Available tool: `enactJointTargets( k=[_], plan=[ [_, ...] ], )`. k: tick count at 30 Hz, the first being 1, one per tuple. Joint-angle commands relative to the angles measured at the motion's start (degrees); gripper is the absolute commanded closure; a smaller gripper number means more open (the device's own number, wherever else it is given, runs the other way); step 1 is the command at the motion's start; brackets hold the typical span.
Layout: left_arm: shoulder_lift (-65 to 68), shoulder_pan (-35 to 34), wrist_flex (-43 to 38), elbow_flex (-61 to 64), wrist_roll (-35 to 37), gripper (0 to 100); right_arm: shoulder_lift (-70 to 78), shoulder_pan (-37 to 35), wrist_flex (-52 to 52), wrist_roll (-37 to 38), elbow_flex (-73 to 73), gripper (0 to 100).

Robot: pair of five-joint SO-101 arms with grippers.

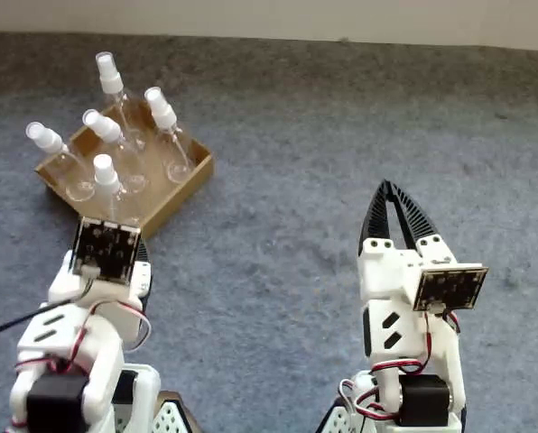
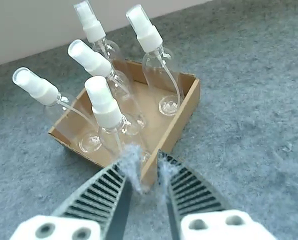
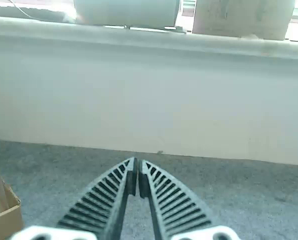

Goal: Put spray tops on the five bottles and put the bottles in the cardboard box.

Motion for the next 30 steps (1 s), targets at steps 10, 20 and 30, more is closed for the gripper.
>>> enactJointTargets(
  k=[10,20,30],
  plan=[
    [-13.49,0.84,1.14,7.08,-0.62,100,-0.75,5.67,0.22,0.53,2.95,99.5],
    [-13.49,0.84,-15.12,30.55,-7.74,100,-0.75,6.02,0.31,0.62,22.02,99.5],
    [-13.49,0.92,-18.11,40.04,-5.89,100,-0.66,5.93,10.95,0.53,29.23,99.5]
  ],
)
